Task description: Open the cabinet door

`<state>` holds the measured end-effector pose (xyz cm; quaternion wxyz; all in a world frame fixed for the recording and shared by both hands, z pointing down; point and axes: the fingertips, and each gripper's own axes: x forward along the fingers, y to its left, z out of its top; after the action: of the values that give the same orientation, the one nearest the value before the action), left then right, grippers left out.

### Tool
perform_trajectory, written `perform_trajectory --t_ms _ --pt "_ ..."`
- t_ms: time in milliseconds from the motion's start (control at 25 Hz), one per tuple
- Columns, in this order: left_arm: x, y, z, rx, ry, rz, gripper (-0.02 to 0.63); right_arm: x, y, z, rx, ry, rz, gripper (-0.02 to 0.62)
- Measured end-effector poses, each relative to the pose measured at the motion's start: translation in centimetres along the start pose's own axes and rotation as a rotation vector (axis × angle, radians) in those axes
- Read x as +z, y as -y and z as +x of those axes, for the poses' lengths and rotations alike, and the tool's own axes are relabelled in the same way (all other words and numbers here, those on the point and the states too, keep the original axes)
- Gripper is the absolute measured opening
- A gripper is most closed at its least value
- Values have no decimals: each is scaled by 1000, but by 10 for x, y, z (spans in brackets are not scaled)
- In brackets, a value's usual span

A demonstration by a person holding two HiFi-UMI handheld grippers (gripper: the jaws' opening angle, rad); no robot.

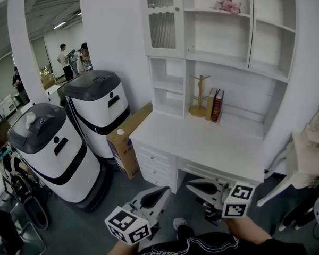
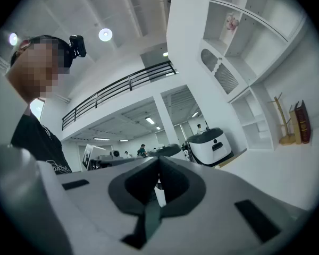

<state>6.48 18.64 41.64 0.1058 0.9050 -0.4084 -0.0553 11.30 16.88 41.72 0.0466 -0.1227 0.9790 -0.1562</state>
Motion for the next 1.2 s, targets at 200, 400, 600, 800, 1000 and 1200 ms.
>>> perform_trajectory --t_ms 200,400,600,800,1000,1200 --pt "-6 -7 8 -11 -2 -8 5 -6 13 1 -8 -8 23 6" --pt "-5 -21 19 -48 15 -43 5 -13 37 12 -17 -25 60 6" --pt "6 -44 35 -63 29 -87 5 -3 64 27 -12 -22 61 6" --pt "12 -73 61 -56 7 -43 5 13 99 46 -1 -21 61 6" --pt "23 -96 102 -129 -1 -75 5 35 141 61 0 -12 49 6" --pt "38 -128 150 -128 -15 -50 5 61 187 70 -8 -10 15 6"
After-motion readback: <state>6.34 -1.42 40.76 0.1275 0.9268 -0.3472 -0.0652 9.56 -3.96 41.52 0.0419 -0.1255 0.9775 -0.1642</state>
